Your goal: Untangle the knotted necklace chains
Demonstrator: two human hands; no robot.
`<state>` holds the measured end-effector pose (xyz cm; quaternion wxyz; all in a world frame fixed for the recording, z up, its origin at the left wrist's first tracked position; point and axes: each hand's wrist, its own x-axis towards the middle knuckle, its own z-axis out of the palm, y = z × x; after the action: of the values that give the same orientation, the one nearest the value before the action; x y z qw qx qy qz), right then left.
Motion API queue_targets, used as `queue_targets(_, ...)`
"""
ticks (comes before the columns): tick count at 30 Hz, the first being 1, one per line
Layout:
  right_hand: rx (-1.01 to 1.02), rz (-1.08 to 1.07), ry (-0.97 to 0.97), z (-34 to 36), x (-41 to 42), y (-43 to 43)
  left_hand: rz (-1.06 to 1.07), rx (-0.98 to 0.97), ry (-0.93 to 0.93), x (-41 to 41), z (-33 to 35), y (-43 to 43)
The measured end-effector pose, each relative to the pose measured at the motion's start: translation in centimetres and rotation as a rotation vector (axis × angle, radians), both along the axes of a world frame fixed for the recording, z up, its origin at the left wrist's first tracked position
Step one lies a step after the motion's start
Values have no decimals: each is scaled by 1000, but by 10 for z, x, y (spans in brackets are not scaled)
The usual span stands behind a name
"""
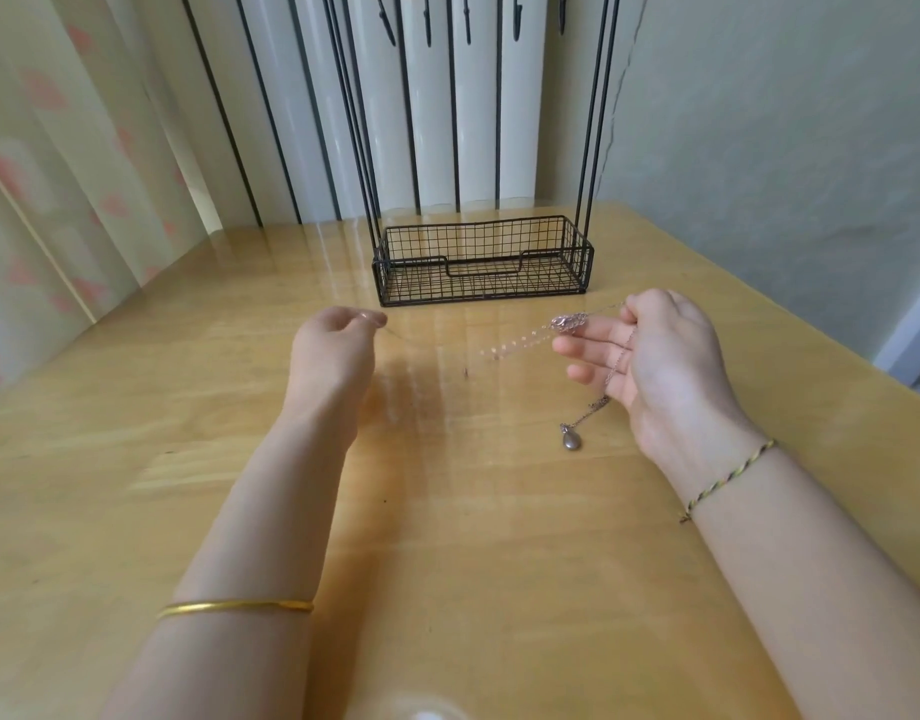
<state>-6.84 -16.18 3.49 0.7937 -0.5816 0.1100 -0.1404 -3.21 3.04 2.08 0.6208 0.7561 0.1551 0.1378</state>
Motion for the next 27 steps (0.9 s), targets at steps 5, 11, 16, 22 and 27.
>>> queue_targets(5,-45,67,-20,1,-2,2,-171,286,65,-5,-1,-10)
queue_targets(11,-50,99,-62,5,-6,4,-317,676,-90,-17,8,-21)
queue_targets(16,-59,101,-94,7,-7,6,-611,525,-94,-27,9,-42)
queue_targets(22,-30,122,-122,9,-9,8,-676,364,-139,-28,2,-48)
queue_targets(27,-22,59,-112,9,-7,4,-737,142,-78,-29,11,-40)
